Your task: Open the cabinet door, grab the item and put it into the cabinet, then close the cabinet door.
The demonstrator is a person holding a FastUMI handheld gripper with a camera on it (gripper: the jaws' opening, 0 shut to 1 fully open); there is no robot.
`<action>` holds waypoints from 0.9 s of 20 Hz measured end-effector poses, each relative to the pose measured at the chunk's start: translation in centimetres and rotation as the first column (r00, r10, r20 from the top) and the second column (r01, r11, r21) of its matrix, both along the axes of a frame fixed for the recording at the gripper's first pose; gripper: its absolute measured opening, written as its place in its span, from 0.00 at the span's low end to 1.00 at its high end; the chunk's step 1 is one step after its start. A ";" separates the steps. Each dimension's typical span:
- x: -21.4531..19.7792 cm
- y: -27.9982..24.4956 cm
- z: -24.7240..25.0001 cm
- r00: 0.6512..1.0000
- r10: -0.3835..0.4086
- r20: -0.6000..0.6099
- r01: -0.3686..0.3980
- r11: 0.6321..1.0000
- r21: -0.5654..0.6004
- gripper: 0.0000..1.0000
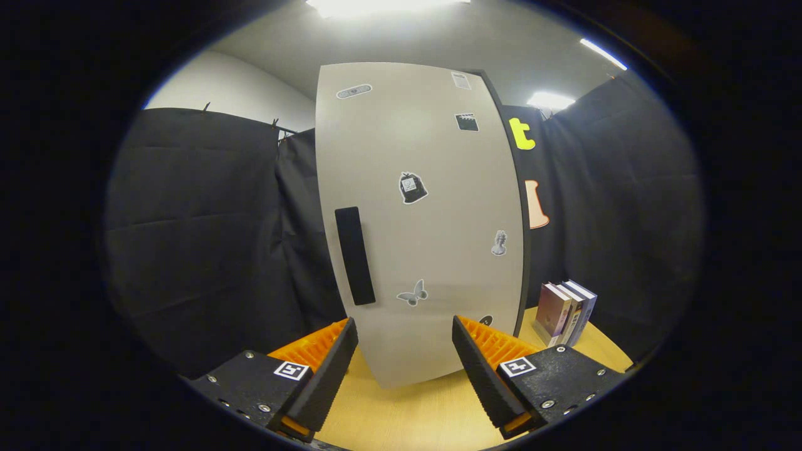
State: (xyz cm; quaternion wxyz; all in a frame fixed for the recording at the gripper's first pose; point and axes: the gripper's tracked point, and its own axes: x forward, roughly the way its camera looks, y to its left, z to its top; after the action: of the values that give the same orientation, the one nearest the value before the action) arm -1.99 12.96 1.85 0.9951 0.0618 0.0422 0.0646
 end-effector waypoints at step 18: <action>0.4 -0.3 -0.2 1.000 -0.010 -0.007 0.010 1.000 0.002 0.95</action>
State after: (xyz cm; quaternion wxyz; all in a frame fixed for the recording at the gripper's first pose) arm -1.58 12.65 1.66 0.9952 0.0633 0.0451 0.0594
